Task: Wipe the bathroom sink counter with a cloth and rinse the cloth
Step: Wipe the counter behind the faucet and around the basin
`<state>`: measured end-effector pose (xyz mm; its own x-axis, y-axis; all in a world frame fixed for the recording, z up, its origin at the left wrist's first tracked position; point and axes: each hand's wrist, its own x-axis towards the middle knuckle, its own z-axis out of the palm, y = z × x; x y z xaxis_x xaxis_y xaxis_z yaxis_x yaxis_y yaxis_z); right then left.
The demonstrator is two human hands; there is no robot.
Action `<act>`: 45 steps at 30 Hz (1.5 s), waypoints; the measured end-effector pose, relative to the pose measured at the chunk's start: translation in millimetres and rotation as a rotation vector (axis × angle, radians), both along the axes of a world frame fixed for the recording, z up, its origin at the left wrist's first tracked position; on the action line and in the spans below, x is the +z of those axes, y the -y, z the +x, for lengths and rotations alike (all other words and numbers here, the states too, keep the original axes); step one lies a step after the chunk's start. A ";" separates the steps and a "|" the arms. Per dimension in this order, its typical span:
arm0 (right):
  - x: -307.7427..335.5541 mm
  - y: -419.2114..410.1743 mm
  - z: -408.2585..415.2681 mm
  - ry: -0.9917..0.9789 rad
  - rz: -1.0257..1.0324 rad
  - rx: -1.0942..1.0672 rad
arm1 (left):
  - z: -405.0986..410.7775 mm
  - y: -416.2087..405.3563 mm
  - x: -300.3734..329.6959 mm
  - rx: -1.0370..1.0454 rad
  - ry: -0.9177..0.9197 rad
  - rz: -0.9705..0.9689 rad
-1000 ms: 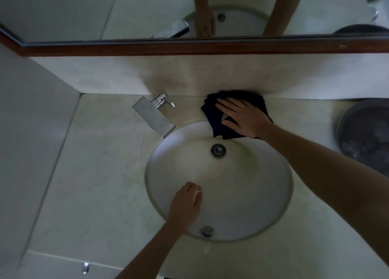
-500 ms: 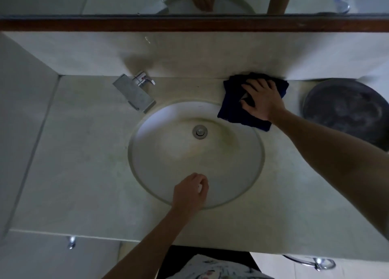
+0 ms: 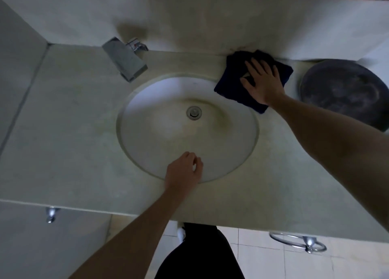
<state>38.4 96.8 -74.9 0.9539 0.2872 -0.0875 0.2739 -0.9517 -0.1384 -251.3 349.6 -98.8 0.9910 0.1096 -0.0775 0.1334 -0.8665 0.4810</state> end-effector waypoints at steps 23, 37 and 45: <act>16.7 -10.2 -114.3 -0.055 0.095 -0.674 | -0.6 6.8 18.6 -0.068 -0.089 0.098; 2.0 38.2 -65.0 -0.004 0.024 0.334 | 2.5 6.0 11.0 -0.051 -0.038 0.130; 0.0 49.1 -87.3 -0.022 0.047 0.230 | 3.4 6.4 11.6 -0.048 -0.060 0.216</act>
<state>-48.9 47.7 -74.8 0.8610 0.5006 -0.0894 0.4788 -0.8573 -0.1893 -247.9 343.2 -87.2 0.9898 0.0824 -0.1161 0.1119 -0.9545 0.2765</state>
